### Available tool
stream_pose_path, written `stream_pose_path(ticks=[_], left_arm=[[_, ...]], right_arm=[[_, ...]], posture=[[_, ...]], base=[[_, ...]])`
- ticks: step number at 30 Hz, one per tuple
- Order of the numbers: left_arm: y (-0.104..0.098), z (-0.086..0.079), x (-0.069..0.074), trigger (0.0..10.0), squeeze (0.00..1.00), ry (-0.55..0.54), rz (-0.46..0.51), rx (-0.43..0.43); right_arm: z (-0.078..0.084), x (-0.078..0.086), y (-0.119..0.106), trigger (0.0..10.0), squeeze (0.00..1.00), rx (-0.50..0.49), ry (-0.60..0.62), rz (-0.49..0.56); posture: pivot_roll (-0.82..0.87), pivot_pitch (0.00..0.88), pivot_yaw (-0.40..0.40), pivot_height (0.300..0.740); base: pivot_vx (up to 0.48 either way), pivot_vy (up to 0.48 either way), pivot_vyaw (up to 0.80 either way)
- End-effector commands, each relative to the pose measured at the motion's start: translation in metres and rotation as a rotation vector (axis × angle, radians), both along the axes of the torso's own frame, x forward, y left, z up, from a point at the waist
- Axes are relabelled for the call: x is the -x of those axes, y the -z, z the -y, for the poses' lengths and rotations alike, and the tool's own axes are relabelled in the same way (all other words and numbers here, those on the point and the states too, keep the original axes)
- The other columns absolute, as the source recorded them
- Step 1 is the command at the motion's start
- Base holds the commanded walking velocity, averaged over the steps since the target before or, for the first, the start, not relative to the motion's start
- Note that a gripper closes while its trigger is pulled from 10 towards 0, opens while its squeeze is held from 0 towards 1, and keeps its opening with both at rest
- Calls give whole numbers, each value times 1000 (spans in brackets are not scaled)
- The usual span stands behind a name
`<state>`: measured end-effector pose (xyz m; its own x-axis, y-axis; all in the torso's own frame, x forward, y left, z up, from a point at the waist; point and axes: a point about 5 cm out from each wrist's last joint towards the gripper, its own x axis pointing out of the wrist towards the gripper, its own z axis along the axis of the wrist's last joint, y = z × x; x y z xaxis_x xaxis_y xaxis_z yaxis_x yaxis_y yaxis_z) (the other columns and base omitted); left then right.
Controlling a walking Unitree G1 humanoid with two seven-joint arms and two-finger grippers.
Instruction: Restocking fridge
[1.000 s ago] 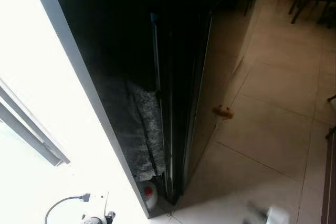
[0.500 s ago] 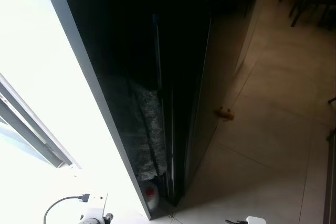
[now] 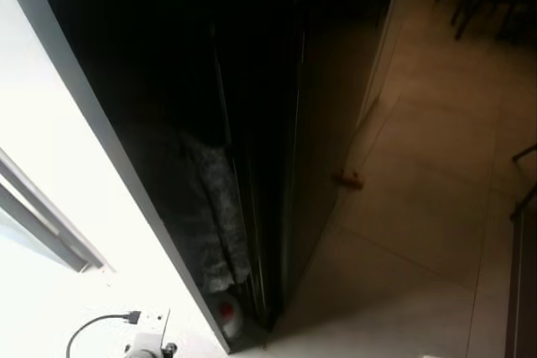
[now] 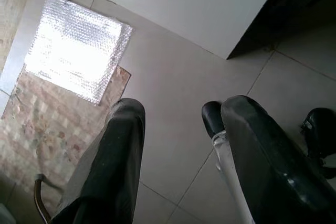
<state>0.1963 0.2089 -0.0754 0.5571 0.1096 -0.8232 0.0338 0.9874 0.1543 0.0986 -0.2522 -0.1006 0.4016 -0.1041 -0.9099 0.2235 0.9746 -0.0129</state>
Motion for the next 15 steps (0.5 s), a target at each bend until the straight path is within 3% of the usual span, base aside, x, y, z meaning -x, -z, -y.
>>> stream_pose_path(ticks=[1,15], left_arm=[[1,-4,3,10000,0,8,-10,-21],[1,-3,3,10000,0,10,-8,-14]], right_arm=[[-10,-6,1,10000,0,-18,5,19],[-11,-8,1,10000,0,-14,7,30]], posture=[[-211,0,38,740],[-202,0,23,740]], base=[[0,-322,0],[0,-304,0]])
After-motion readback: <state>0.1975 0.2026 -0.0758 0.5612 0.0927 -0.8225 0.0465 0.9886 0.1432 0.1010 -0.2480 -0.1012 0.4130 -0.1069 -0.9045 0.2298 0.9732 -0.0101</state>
